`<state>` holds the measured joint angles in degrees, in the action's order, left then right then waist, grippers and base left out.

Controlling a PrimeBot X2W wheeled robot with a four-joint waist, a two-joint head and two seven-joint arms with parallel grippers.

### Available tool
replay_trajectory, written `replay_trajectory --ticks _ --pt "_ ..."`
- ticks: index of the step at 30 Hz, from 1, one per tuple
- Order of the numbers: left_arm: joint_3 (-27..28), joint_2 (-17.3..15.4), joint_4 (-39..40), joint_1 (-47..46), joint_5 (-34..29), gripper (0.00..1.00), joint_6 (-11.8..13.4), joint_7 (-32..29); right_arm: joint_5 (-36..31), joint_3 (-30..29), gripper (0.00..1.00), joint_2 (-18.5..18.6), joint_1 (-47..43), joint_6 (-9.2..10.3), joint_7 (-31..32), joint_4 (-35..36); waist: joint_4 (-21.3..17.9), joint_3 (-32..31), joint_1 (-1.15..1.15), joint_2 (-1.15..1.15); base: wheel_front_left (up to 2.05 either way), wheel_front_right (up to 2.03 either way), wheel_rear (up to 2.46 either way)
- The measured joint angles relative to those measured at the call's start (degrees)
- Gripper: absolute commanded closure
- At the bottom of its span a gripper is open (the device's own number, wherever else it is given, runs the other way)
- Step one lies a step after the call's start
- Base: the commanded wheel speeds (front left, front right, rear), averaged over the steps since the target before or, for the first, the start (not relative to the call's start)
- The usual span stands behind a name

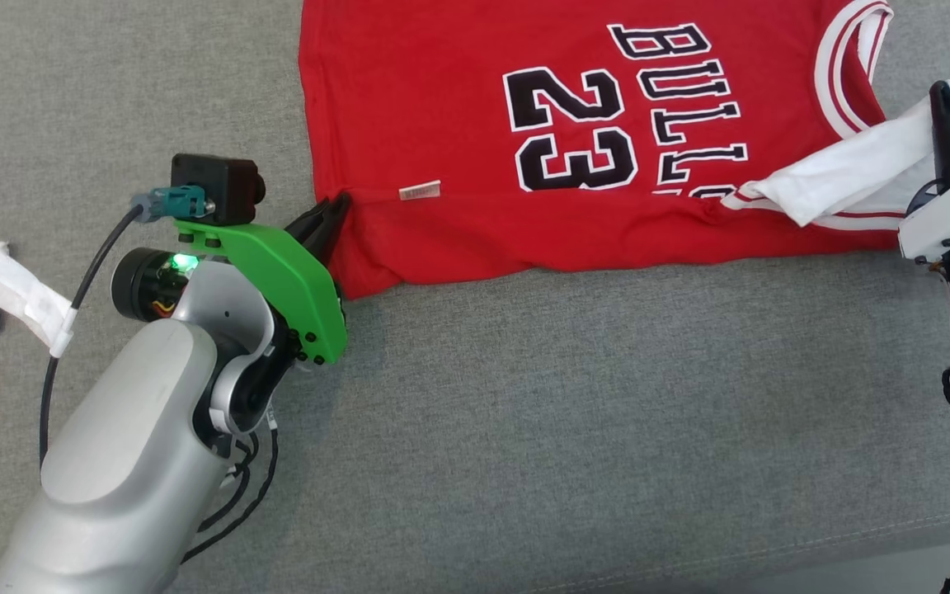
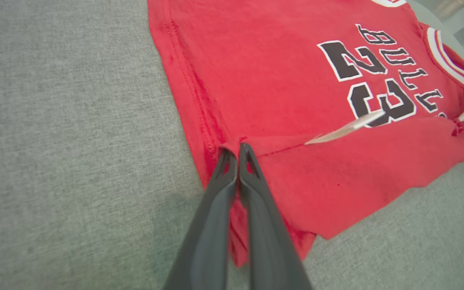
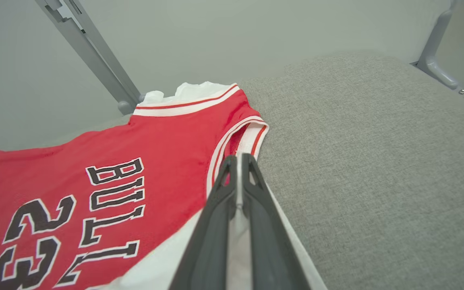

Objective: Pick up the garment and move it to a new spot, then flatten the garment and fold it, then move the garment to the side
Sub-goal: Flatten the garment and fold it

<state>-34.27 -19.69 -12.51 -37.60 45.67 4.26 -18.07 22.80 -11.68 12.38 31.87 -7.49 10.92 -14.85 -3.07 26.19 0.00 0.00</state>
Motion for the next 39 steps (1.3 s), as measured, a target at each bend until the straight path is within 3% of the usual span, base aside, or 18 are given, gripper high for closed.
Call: replay_trajectory --ticks 13,14,15,16,17,25,31,39 --pt "0.25 0.23 -1.68 -2.22 -0.52 0.99 -0.48 1.76 0.2 1.8 1.0 1.72 4.43 0.0 -4.78 -5.36 0.47 0.66 0.0 0.0 0.0 0.0 0.0" --pt "0.22 0.24 -1.94 -2.31 -0.53 0.84 -0.48 1.82 0.2 2.14 0.94 1.71 4.53 0.0 -4.81 -5.82 0.45 0.67 0.0 0.0 0.0 0.0 0.0" --pt "0.2 0.3 -2.29 -2.32 -0.54 0.65 -0.48 2.07 0.16 2.47 0.5 1.69 4.53 0.0 -5.17 -6.13 0.43 0.65 0.0 0.0 0.0 0.0 0.0" --pt "0.22 0.47 -2.64 -2.32 -0.51 0.31 -0.48 2.22 0.08 2.36 0.0 1.6 4.54 -0.01 -5.94 -6.42 0.41 0.6 0.0 0.0 0.0 0.0 0.0" --pt "0.05 0.54 -2.8 -2.29 -0.51 0.0 -0.48 2.26 -0.02 2.31 0.0 1.59 4.53 -0.01 -6.15 -6.68 0.41 0.53 0.0 0.0 0.0 0.0 0.0" --pt "1.49 -1.31 3.14 4.82 0.31 0.0 1.24 5.79 -1.85 4.86 0.0 5.14 -3.43 0.0 -8.67 -0.33 -0.05 -0.41 0.0 0.0 0.0 0.0 0.0" --pt "1.48 -3.15 11.71 14.23 2.35 0.0 3.46 5.54 -3.26 6.38 0.0 9.59 -14.55 -0.03 -3.93 5.55 -0.1 -0.28 0.0 0.0 0.0 0.0 0.0" --pt "1.22 -2.57 11.51 14.21 2.26 0.0 3.98 5.72 -3.69 6.89 0.0 10.77 -16.25 -0.04 1.35 7.06 0.27 0.94 0.0 0.0 0.0 0.0 0.0"
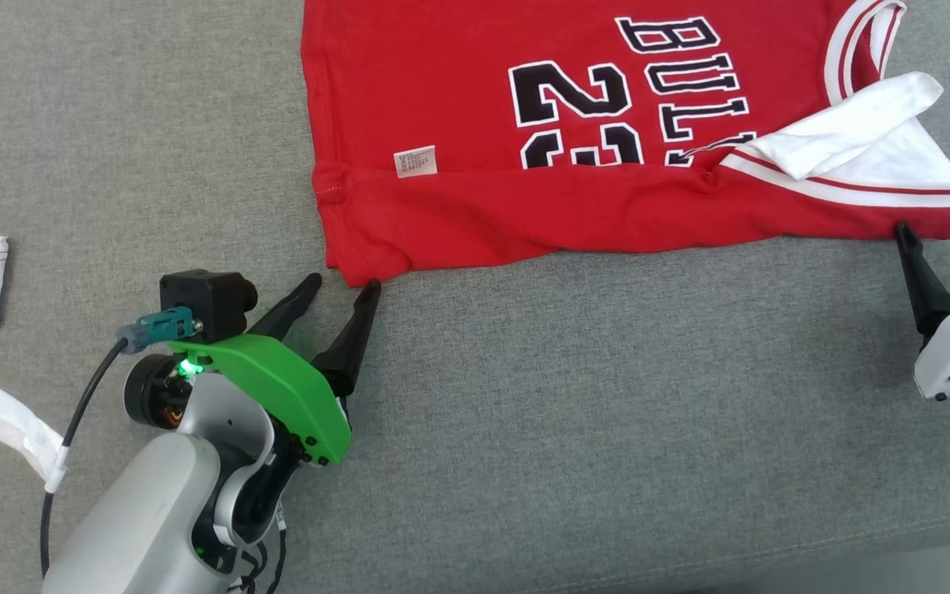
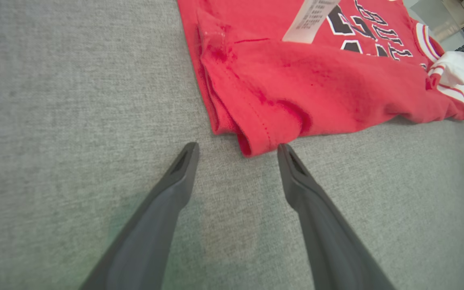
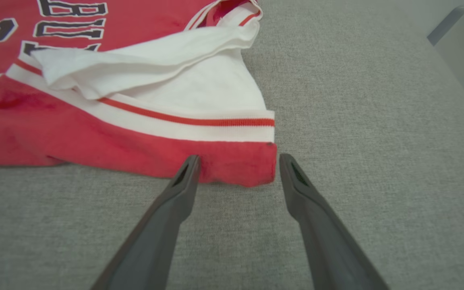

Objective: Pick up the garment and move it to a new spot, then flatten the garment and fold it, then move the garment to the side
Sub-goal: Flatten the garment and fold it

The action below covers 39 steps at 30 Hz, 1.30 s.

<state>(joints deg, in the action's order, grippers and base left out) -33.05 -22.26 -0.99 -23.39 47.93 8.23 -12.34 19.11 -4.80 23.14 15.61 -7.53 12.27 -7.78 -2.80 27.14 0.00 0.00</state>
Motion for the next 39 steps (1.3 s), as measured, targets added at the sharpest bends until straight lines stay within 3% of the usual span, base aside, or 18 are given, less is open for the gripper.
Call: replay_trajectory --ticks 11,12,13,14,15,16,17,23,29,35,39 --pt "-1.01 1.16 -3.67 -2.98 0.0 0.0 -1.76 -0.21 1.57 0.52 0.0 0.19 1.14 0.0 1.27 -1.97 0.16 -0.08 0.0 0.0 0.0 0.0 0.0" --pt "-1.12 1.18 -3.89 -3.21 0.01 0.07 -1.9 -0.29 1.83 0.69 0.0 0.21 1.25 0.0 1.31 -2.11 0.1 -0.08 0.0 0.0 0.0 0.0 0.0" --pt "-1.19 1.24 -4.17 -3.49 0.07 0.53 -2.13 -0.53 1.98 0.92 0.0 0.24 1.44 0.0 1.37 -2.32 0.02 -0.04 0.0 0.0 0.0 0.0 0.0" --pt "-1.22 1.4 -4.52 -3.8 0.3 0.75 -2.24 -0.54 2.08 1.3 0.0 0.3 1.79 0.0 1.65 -2.65 -0.05 0.03 0.0 0.0 0.0 0.0 0.0" --pt "-1.21 1.54 -4.8 -4.08 0.48 1.0 -2.49 -0.54 2.42 1.7 0.26 0.35 2.21 0.0 1.9 -2.99 -0.13 0.08 0.0 0.0 0.0 0.0 0.0" --pt "-1.18 1.71 -5.21 -4.49 0.73 1.0 -2.87 -0.53 2.71 2.21 0.67 0.37 2.79 0.0 2.04 -3.36 -0.22 0.11 0.0 0.0 0.0 0.0 0.0" --pt "-1.18 1.8 -5.78 -4.9 1.07 1.0 -3.25 -0.67 3.74 2.77 1.0 0.41 3.35 0.0 2.34 -3.79 -0.27 0.08 0.0 0.0 0.0 0.0 0.0" --pt "-1.77 -0.36 -6.5 -5.97 2.78 1.0 -5.79 -4.61 9.47 4.23 1.0 4.25 3.77 -0.01 4.21 -4.21 -0.06 -1.16 0.0 0.0 0.0 0.0 0.0" --pt "-1.54 -4.3 0.89 -2.66 6.38 1.0 -6.87 -9.1 17.57 4.54 1.0 12.05 0.68 -0.02 10.9 0.21 0.33 -3.09 0.0 0.0 0.0 0.0 0.0" --pt "-3.45 -6.43 12.21 5.98 8.38 1.0 -4.53 -11.2 24.58 1.96 1.0 20.14 -7.83 -0.02 18.67 5.55 1.08 -4.7 0.0 0.0 0.0 0.0 0.0" --pt "-5.04 -6.17 14.66 11.61 8.42 1.0 -2.56 -9.8 26.83 0.59 1.0 20.78 -13.88 -0.02 20.49 7.01 1.73 -4.87 0.0 0.0 0.0 0.0 0.0"
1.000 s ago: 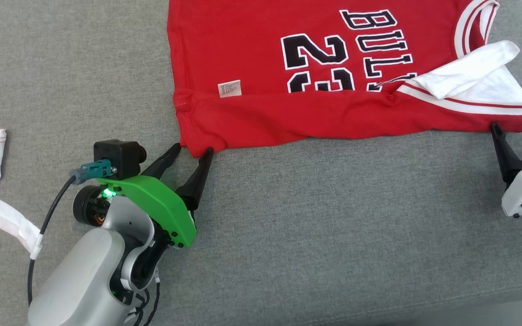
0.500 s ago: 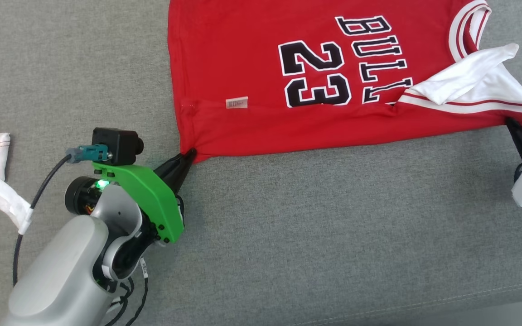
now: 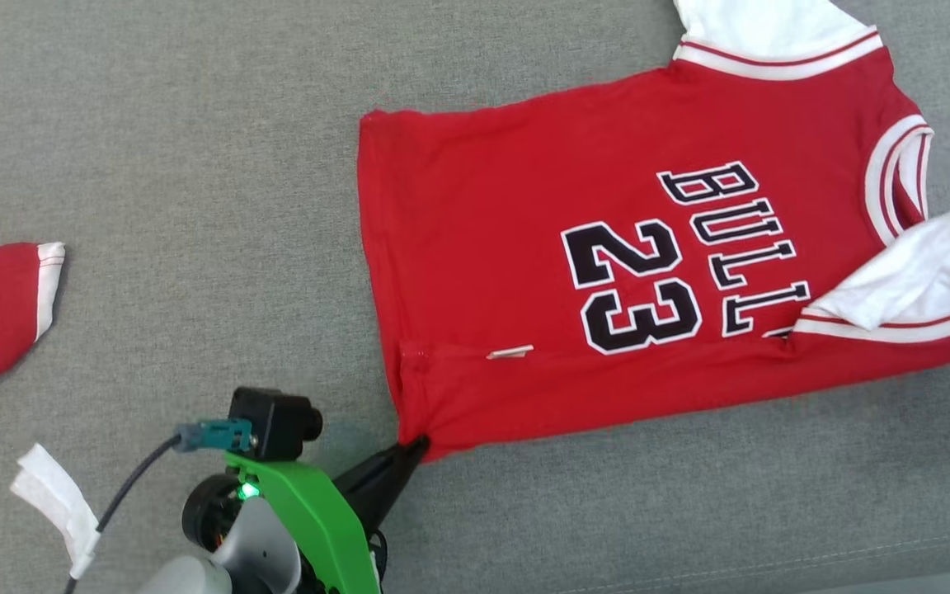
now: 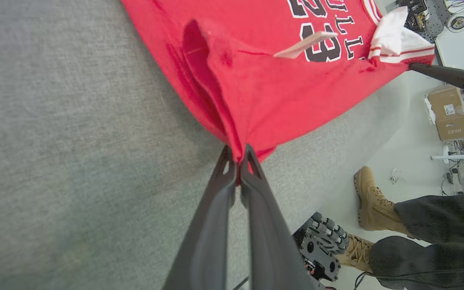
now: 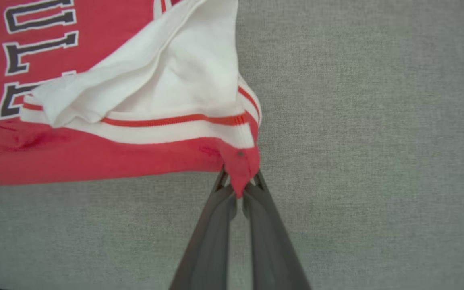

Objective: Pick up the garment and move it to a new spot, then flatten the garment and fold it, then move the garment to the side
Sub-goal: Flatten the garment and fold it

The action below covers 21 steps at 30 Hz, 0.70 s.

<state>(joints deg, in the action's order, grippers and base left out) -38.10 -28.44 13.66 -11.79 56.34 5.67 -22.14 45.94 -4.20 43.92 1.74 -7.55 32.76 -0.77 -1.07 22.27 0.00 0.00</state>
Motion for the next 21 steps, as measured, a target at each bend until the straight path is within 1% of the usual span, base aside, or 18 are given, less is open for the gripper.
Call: replay_trajectory --ticks 1,2,3,4,5,8,10,13,15,17,18,19,21 --pt "-0.29 0.31 -0.12 0.69 -0.04 1.0 0.29 0.46 -0.07 -0.14 1.0 0.0 -0.91 0.01 0.01 -0.09 0.13 0.05 0.0 0.0 0.0 0.0 0.0" --pt "-0.63 0.69 -0.47 1.03 -0.46 1.0 0.6 1.07 -0.35 -0.18 0.77 -0.05 -1.86 0.0 -0.05 -0.31 0.29 0.12 0.0 0.0 0.0 0.0 0.0" --pt "-0.78 1.04 -0.87 1.09 -0.85 0.56 0.91 1.58 -0.78 -0.16 0.16 -0.14 -2.66 0.0 -0.21 -0.58 0.49 0.18 0.0 0.0 0.0 0.0 0.0" --pt "-0.86 1.41 -1.21 1.2 -1.01 0.0 0.96 1.78 -1.16 -0.47 0.0 -0.47 -3.11 0.0 -0.4 -1.09 0.66 0.22 0.0 0.0 0.0 0.0 0.0" --pt "-0.98 1.88 -1.7 1.29 -1.01 0.0 1.15 2.08 -1.43 -1.26 0.0 -1.12 -3.38 0.0 -0.67 -1.77 0.86 0.24 0.0 0.0 0.0 0.0 0.0" --pt "-0.85 1.71 -2.5 1.7 -1.66 0.0 1.44 2.66 -1.09 -3.56 0.0 -2.21 -4.12 0.02 -0.41 -2.31 1.26 0.2 0.0 0.0 0.0 0.0 0.0" --pt "-0.41 0.84 -1.72 2.12 -1.66 0.0 1.49 2.81 -1.02 -5.79 0.0 -1.61 -4.64 0.01 -0.36 -1.14 1.33 0.26 0.0 0.0 0.0 0.0 0.0" --pt "0.83 -1.0 0.56 2.25 -1.67 0.0 1.96 2.45 -1.18 -9.53 0.0 0.07 -3.45 0.02 -2.08 1.46 1.3 0.77 0.0 0.0 0.0 0.0 0.0" --pt "2.55 -1.9 1.3 0.84 -2.05 0.0 2.6 2.26 -0.68 -11.61 0.0 -0.08 0.14 0.09 -2.37 2.29 1.29 1.44 0.0 0.0 0.0 0.0 0.0" --pt "4.64 -2.76 0.68 -4.17 -4.23 0.0 3.43 2.56 -1.56 -11.62 0.0 0.65 5.24 0.07 -2.61 3.5 1.34 2.52 0.0 0.0 0.0 0.0 0.0" --pt "5.34 -2.6 0.16 -6.77 -4.88 0.0 3.56 2.66 -2.49 -11.17 0.0 1.01 7.77 0.07 -2.59 3.71 1.38 3.08 0.0 0.0 0.0 0.0 0.0" --pt "5.87 -1.8 -0.87 -9.88 -5.7 0.0 3.69 2.83 -3.99 -10.55 0.0 1.03 11.11 0.05 -2.5 3.64 1.46 3.84 0.0 0.0 0.0 0.0 0.0" --pt "5.86 0.87 -3.5 -16.03 -6.83 0.0 3.57 2.69 -6.01 -8.18 0.0 0.23 18.38 0.07 -1.45 2.9 1.72 5.58 0.0 0.0 0.0 0.0 0.0"
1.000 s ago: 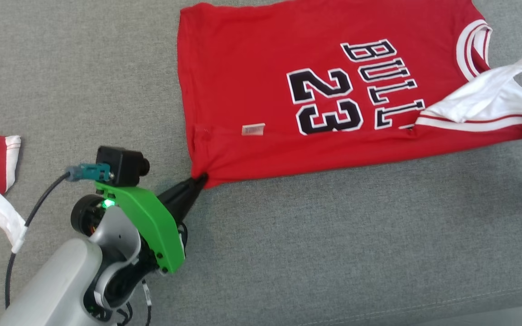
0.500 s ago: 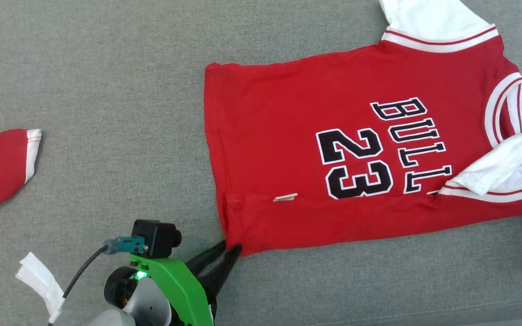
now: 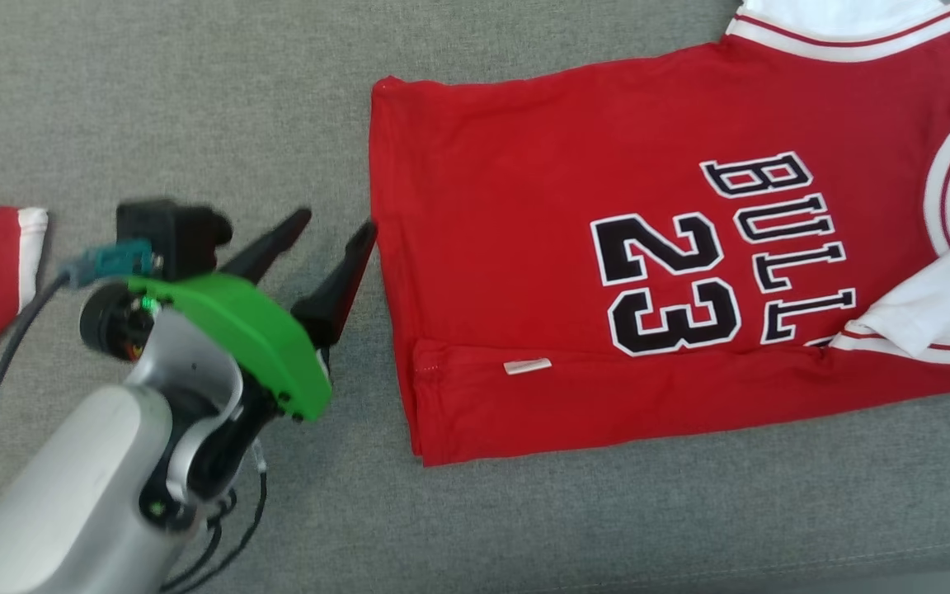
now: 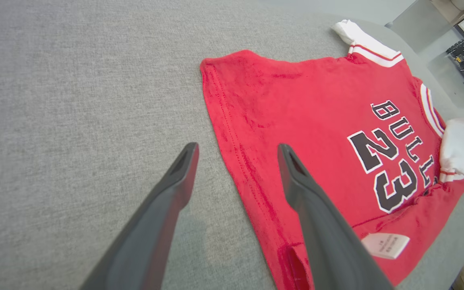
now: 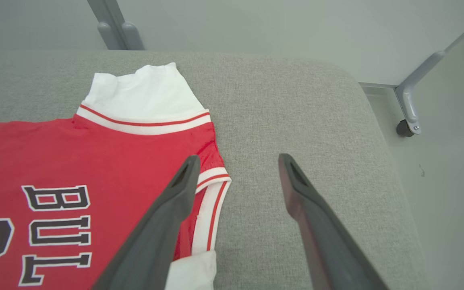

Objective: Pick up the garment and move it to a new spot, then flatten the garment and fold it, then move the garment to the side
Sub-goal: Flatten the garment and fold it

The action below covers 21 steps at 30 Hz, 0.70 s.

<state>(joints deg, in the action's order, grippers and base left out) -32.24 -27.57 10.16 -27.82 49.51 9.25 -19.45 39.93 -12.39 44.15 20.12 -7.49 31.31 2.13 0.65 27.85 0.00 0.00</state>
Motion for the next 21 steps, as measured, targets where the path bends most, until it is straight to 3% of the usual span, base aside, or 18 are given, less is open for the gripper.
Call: replay_trajectory --ticks 4,9,16,21 --pt "-0.71 4.48 -5.67 -10.85 -2.05 0.0 -0.52 -0.67 -5.52 5.5 0.0 -2.11 13.91 -0.05 2.44 -2.71 0.7 3.82 0.0 0.0 0.0 0.0 0.0" --pt "-3.15 10.33 -13.82 -19.09 -3.76 0.0 -2.33 -0.12 -13.33 10.78 0.0 -6.69 28.75 -0.04 1.8 -11.95 2.25 9.09 0.01 0.0 0.0 0.0 0.0" --pt "-6.01 15.38 -19.0 -23.75 -5.27 0.0 -3.96 1.26 -20.58 11.51 0.0 -11.52 39.4 -0.05 -3.35 -26.81 6.01 13.4 0.01 0.0 0.0 0.0 0.0" --pt "-6.75 17.45 -20.83 -25.98 -5.95 0.0 -4.22 2.29 -21.93 11.9 0.0 -13.07 43.36 -0.03 -8.17 -34.27 8.46 15.09 0.0 0.0 0.0 0.0 0.0"
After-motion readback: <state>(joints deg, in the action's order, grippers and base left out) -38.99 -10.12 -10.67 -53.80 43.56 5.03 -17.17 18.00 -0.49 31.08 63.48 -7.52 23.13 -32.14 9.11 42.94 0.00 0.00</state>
